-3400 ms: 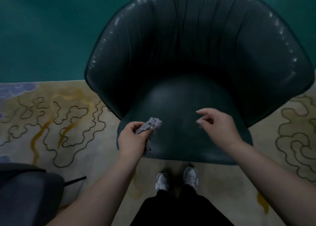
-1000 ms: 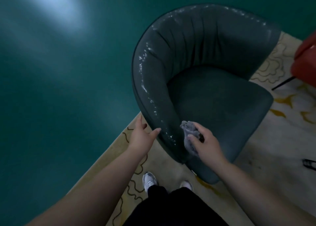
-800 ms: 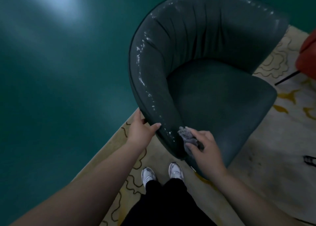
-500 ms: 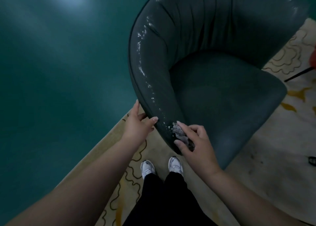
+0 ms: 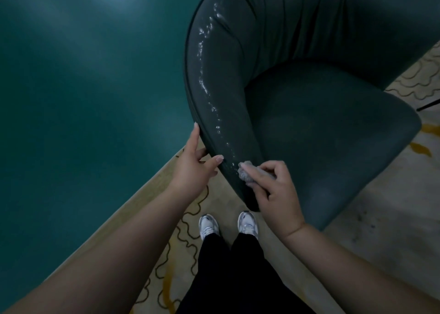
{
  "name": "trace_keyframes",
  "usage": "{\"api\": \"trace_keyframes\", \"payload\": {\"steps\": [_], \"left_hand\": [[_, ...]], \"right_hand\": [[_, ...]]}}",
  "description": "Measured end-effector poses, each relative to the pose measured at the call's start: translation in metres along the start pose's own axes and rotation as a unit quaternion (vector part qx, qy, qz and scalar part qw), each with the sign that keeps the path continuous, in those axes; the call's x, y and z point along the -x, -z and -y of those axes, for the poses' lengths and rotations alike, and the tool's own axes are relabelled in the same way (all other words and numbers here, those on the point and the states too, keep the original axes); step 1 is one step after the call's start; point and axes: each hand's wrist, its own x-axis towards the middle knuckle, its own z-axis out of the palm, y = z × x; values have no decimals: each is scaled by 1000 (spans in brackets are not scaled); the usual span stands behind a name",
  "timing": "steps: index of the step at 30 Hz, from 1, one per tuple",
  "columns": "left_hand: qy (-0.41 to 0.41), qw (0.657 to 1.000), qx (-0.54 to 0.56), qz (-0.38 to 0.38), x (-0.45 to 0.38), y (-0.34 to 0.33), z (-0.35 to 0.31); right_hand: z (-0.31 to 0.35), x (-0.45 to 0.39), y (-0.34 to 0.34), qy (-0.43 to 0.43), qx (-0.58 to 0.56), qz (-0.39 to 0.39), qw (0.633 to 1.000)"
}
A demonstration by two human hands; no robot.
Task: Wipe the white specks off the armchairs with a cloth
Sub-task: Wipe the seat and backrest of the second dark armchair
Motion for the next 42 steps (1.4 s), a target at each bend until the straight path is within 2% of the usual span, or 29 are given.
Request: {"api": "trace_keyframes", "payload": {"steps": [5,9,15,21,28,34,39,42], "left_hand": [[5,1000,17,-2,-3,1,6],[2,1000,25,-5,-4,0,7],[10,999,43,-7,-5,2,8],[15,999,38,-9,-13,9,0],[17,1000,21,-14,-17,10,0],[13,1000,5,-20,-18,9,-2],[22,999,26,-12,-17,9,-2],[21,999,48,4,-15,11,1]], "right_hand": [[-6,11,7,0,-36,-8,999],[-7,21,7,29,-15,7,999],[6,-39,-1,52,19,41,998],[5,0,9,104,75,56,990],[21,-70,-6,88,55,100,990],[10,-25,11,116,60,106,986],[24,-76,-2,96,17,125,987],[24,-109,-13,124,49,137,982]]}}
